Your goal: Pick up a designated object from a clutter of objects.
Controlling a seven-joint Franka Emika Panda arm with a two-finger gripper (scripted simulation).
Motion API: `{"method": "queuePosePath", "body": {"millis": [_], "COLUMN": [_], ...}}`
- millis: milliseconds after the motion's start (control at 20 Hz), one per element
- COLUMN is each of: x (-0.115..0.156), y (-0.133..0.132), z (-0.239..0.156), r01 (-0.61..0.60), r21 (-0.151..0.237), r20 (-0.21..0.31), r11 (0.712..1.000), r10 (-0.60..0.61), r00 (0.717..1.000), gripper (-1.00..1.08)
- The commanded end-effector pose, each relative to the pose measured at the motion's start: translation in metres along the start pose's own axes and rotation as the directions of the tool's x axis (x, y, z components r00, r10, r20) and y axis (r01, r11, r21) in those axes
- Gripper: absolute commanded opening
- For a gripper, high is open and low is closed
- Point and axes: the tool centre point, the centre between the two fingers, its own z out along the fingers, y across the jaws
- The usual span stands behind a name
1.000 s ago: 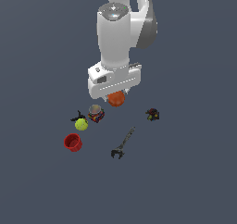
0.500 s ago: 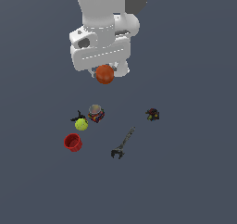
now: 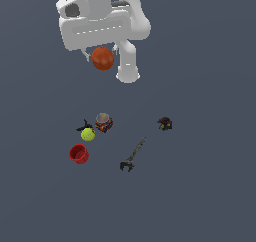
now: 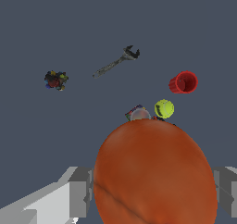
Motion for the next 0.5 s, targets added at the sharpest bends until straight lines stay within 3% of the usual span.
{"method": "queuePosePath", "body": {"millis": [0,450], "x": [-0.006,-0.012], "y": [0.003,0.006], "z": [-0.011,-0.021], "r01": [0.0,0.001], "r21": [-0.001,-0.002], "r20": [0.0,0.0], "r11": [1.0,1.0], "r10": [0.0,-0.001], "r00": [1.0,1.0], "gripper": [-1.0,-1.0]}}
